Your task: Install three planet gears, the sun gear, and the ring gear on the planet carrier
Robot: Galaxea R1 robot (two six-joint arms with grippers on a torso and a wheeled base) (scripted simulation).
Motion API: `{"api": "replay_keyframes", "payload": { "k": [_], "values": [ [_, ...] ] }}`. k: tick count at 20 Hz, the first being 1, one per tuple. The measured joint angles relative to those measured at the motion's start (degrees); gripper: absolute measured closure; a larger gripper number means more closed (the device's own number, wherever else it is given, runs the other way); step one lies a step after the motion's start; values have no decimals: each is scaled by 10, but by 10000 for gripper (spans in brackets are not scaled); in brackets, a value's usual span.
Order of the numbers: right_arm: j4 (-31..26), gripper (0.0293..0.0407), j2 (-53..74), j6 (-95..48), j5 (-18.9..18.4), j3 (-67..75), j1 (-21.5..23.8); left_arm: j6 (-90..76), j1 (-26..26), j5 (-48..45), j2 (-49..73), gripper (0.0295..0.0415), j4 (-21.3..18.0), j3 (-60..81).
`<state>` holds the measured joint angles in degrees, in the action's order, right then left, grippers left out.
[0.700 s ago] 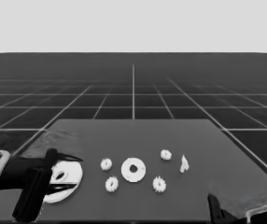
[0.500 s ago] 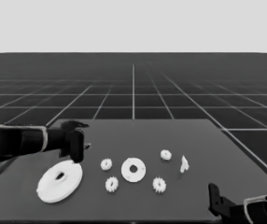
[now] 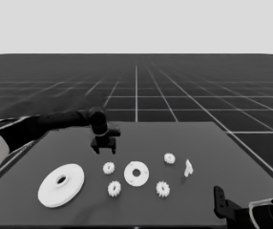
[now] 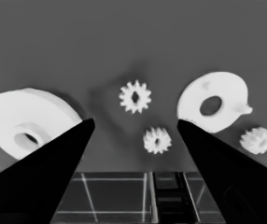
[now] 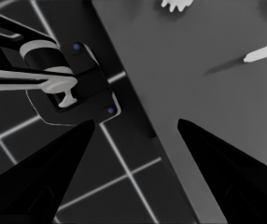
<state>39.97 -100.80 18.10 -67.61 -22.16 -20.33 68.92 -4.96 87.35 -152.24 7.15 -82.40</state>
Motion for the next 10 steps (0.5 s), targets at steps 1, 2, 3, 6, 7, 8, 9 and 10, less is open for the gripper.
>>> {"api": "replay_keyframes", "payload": {
  "k": [1,2,3,6,7,8,9,10],
  "values": [
    [0,315,0,0,0,0,0,-11,71,-22,-8,326,52,-24],
    [0,315,0,0,0,0,0,-25,108,-38,-18,326,79,-54],
    [0,315,0,0,0,0,0,-36,128,-50,-26,326,93,-77],
    [0,315,0,0,0,0,0,-50,145,-62,-36,327,104,-104],
    [0,315,0,0,0,0,0,-52,146,-63,-37,327,104,-106],
    [0,315,0,0,0,0,0,-53,146,-63,-37,327,104,-108],
    [0,315,0,0,0,0,0,-54,147,-64,-38,327,105,-109],
    [0,315,0,0,0,0,0,-54,147,-65,-38,362,106,-110]
  ]
}}
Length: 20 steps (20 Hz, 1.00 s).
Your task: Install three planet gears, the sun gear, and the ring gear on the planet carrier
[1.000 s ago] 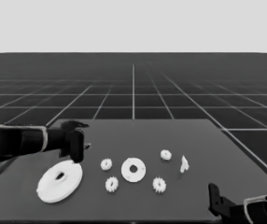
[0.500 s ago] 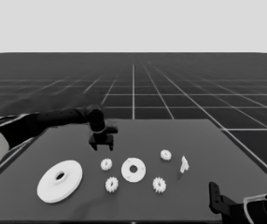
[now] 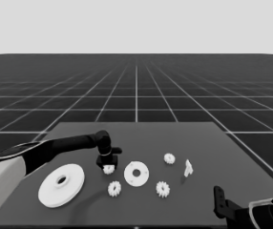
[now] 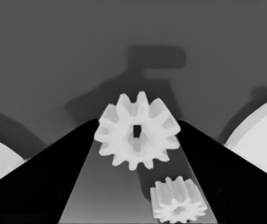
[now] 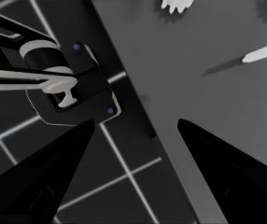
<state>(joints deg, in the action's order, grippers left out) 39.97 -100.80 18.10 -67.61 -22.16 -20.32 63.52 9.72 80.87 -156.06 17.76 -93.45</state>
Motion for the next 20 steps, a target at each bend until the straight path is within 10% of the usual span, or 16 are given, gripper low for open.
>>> {"api": "replay_keyframes", "payload": {
  "k": [1,9,13,20],
  "values": [
    [0,315,0,0,0,0,0,0,0,-1,0,397,1,-1],
    [0,315,0,0,0,0,0,-1,3,-3,-2,398,3,-4],
    [0,315,0,0,0,0,0,58,-193,90,40,398,-173,113],
    [0,315,0,0,0,0,0,78,-222,98,-36,398,-200,41]
  ]
}}
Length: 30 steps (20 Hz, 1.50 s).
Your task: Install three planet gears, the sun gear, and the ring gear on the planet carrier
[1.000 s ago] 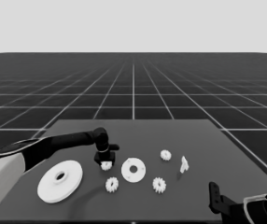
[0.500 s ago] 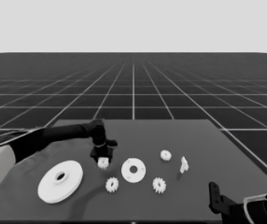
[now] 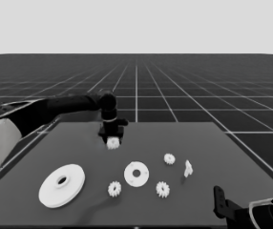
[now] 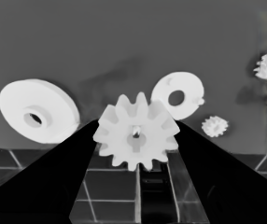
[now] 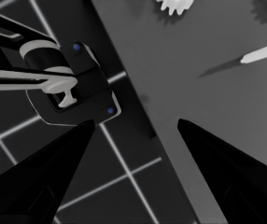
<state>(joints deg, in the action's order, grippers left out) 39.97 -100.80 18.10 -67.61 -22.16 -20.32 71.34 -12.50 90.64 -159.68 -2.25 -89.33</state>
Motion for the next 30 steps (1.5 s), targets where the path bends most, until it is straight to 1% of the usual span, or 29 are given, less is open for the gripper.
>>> {"api": "replay_keyframes", "payload": {
  "k": [1,3,9,10,11,12,14,19,20,21,22,24,29,30],
  "values": [
    [0,315,0,0,0,0,0,6,0,-1,-61,398,0,-45],
    [0,315,0,0,0,0,0,-2,0,-1,-119,398,0,-105],
    [0,315,0,0,0,0,0,-11,1,0,-147,398,0,-143],
    [0,315,0,0,0,0,0,-9,66,-27,-146,398,77,-140],
    [0,315,0,0,0,0,0,-19,125,-44,-152,398,122,-159],
    [0,315,0,0,0,0,0,-33,158,-57,-159,398,147,-184],
    [0,315,0,0,0,0,0,-52,184,-72,-170,398,168,-217],
    [0,315,0,0,0,0,0,-61,194,-80,-177,398,177,-235],
    [0,315,0,0,0,0,0,-62,195,-81,-177,366,177,-236],
    [0,315,0,0,0,0,0,-62,195,-81,-177,339,177,-236],
    [0,315,0,0,0,0,0,-62,195,-81,-177,330,177,-237],
    [0,315,0,0,0,0,0,-62,195,-81,-177,326,177,-237],
    [0,315,0,0,0,0,0,-62,195,-81,-177,326,177,-237],
    [0,315,0,0,0,0,0,-12,142,-34,-146,326,118,-146]
  ]
}}
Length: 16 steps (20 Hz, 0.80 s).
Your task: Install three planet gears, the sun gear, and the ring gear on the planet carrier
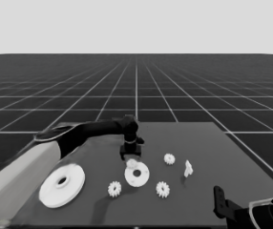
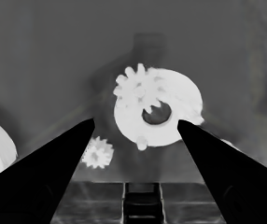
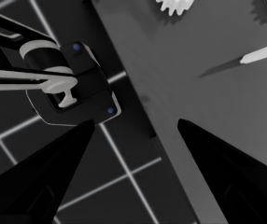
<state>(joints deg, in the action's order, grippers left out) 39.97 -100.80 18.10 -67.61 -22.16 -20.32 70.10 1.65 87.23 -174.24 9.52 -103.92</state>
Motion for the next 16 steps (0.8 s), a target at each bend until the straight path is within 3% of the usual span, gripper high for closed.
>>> {"api": "replay_keyframes", "payload": {
  "k": [2,4,9,10,11,16],
  "values": [
    [0,315,0,0,0,0,0,14,-96,24,5,326,-76,22],
    [0,315,0,0,0,0,0,8,-127,30,1,326,-104,11],
    [0,315,0,0,0,0,0,2,-140,34,-2,326,-117,2],
    [0,315,0,0,0,0,0,123,-142,30,99,326,-119,219],
    [0,315,0,0,0,0,0,171,-143,29,150,326,-121,320],
    [0,315,0,0,0,0,0,223,-149,26,205,326,-125,430]
  ]
}}
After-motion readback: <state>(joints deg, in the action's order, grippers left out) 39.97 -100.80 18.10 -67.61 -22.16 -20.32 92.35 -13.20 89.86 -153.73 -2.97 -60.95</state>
